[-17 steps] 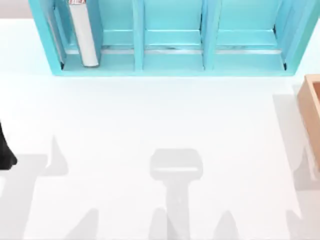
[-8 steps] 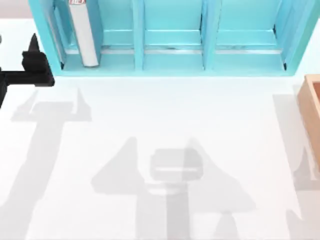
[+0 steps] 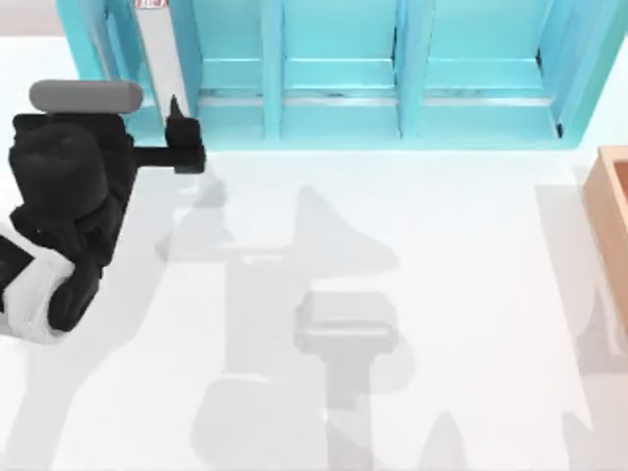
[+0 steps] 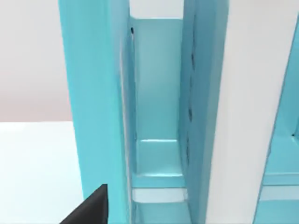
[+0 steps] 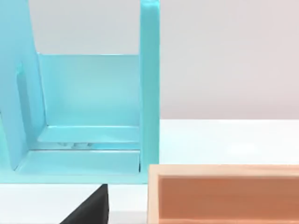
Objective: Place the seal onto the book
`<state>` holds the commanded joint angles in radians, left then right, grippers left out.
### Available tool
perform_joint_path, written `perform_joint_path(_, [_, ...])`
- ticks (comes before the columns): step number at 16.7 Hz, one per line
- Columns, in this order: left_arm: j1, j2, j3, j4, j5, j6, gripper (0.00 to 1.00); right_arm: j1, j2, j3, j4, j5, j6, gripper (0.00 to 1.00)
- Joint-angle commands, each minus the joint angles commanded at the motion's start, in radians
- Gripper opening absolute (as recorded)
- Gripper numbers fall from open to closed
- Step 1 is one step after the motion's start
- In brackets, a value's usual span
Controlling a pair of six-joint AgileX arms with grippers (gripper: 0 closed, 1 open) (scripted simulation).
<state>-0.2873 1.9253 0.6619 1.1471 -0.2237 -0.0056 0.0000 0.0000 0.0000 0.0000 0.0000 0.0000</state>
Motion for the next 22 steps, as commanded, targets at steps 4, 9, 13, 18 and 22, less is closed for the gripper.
perform_joint_path(4, [-0.032,0.169,0.072,0.112,-0.025,-0.001,1.00,0.000,0.000,0.000,0.000,0.000,0.000,1.00])
perform_joint_path(9, [-0.036,0.192,0.083,0.129,-0.029,-0.001,1.00,0.000,0.000,0.000,0.000,0.000,0.000,1.00])
perform_joint_path(13, [-0.027,0.211,0.118,0.111,-0.021,-0.001,1.00,0.000,0.000,0.000,0.000,0.000,0.000,1.00])
perform_joint_path(18, [-0.003,0.330,0.342,0.010,0.006,0.002,1.00,0.000,0.000,0.000,0.000,0.000,0.000,1.00])
perform_joint_path(22, [0.018,0.413,0.511,-0.074,0.027,0.003,1.00,0.000,0.000,0.000,0.000,0.000,0.000,1.00])
